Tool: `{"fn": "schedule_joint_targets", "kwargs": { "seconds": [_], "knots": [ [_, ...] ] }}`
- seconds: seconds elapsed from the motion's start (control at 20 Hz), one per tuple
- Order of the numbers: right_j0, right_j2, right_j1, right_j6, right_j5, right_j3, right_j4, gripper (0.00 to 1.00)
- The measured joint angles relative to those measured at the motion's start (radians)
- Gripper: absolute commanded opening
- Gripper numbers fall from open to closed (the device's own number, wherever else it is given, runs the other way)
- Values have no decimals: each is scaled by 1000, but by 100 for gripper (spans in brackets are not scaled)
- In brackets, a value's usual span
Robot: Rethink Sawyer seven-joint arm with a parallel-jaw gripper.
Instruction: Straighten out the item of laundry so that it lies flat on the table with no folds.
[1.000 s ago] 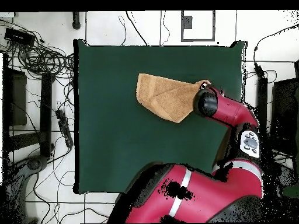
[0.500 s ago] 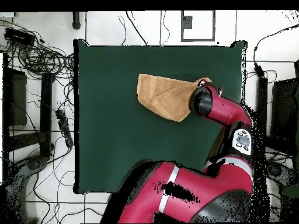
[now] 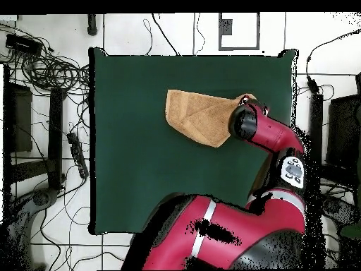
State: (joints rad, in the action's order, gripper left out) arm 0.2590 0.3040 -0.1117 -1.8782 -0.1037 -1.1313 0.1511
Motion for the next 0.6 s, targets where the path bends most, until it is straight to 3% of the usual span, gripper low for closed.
{"fn": "schedule_joint_targets", "kwargs": {
  "seconds": [0.35, 0.6],
  "knots": [
    [56, -49, -83, 0, -1, -121, -23, 0],
    [153, -110, -165, 0, -11, -227, -70, 0]
  ]
}}
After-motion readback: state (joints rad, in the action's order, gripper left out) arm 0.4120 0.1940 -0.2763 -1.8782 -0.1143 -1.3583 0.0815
